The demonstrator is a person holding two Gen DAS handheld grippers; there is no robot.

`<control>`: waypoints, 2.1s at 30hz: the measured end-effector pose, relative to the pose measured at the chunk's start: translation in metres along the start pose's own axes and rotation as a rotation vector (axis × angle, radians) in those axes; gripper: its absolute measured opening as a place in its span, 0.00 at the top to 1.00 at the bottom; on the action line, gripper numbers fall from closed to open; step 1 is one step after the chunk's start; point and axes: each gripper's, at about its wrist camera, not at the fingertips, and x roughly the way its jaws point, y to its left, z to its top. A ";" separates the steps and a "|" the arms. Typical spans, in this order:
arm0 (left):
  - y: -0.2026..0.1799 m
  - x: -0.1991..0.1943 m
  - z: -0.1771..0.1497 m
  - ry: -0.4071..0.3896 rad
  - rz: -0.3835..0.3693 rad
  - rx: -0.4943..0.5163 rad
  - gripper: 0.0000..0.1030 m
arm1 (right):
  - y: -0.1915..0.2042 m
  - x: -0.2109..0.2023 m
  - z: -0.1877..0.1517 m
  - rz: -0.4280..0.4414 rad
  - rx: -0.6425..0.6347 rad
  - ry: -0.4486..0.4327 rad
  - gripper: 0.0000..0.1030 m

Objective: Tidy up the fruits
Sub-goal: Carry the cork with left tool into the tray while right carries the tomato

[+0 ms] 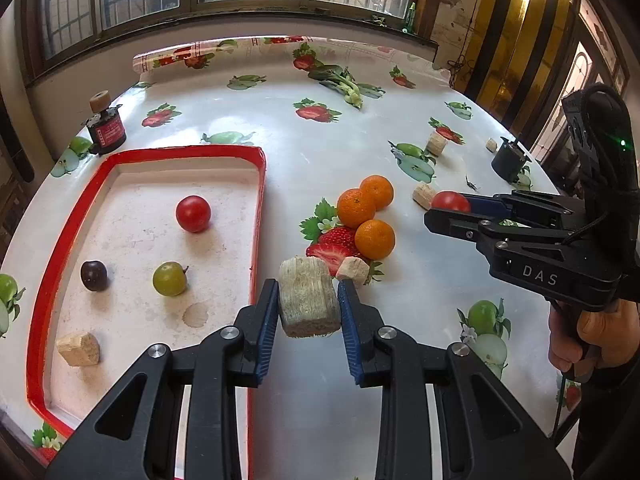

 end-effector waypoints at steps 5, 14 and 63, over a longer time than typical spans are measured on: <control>0.009 -0.008 -0.004 -0.010 0.010 -0.017 0.74 | 0.015 -0.002 0.004 0.014 -0.023 -0.007 0.68; 0.037 -0.019 -0.011 -0.024 0.038 -0.064 0.74 | 0.043 0.004 0.012 0.039 -0.069 -0.003 0.68; 0.141 0.004 0.035 -0.012 0.159 -0.173 0.74 | 0.110 0.094 0.095 0.117 -0.172 0.026 0.68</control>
